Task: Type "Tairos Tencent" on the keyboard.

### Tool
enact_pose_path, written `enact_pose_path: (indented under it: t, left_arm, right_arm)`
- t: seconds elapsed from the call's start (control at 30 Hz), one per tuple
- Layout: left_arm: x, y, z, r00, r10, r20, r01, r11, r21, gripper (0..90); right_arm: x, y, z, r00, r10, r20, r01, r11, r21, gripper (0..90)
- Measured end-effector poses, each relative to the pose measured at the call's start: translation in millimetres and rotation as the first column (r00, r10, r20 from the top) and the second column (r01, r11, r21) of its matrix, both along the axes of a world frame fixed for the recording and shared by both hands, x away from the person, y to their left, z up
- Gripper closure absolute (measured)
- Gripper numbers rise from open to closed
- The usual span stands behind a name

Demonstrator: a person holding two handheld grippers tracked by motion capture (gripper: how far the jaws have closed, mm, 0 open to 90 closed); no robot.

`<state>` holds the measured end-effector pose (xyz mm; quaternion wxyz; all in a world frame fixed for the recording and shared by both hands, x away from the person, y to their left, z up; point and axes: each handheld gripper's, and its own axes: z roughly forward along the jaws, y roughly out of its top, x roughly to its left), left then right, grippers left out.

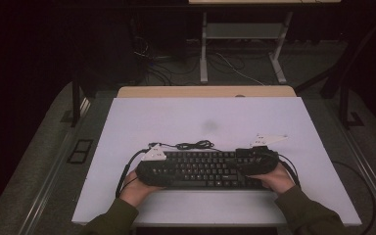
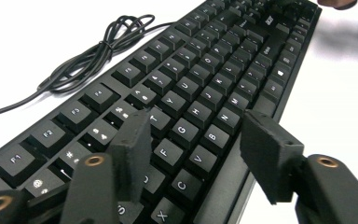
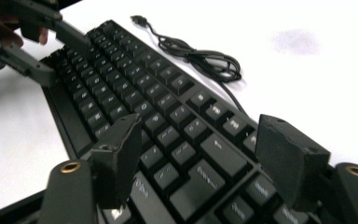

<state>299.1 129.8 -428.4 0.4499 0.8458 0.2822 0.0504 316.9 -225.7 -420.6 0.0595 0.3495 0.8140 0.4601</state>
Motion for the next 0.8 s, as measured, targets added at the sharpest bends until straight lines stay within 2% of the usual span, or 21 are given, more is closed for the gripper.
enact_pose_path:
  t: [0.4,0.6,0.8]
  left_arm:
    - [5.4,-2.6,0.8,0.9995,0.027,0.015,-0.027,0.9996,0.002,31.7]
    - [8.6,-3.1,0.6,0.9993,0.03,0.021,-0.03,0.9996,0.001,29.9]
    - [11.8,-4.6,-0.2,0.9991,0.033,0.025,-0.033,0.9995,-0.001,28.5]
  right_arm:
    - [-12.3,-11.2,-1.7,0.9997,0.025,-0.004,-0.025,1.0,-0.002,45.6]
    - [-15.4,-10.7,-3.6,0.9984,0.057,-0.004,-0.057,0.998,-0.019,59.6]
    - [-19.0,-6.5,-6.0,0.9952,0.098,-0.001,-0.098,0.993,-0.06,74.8]
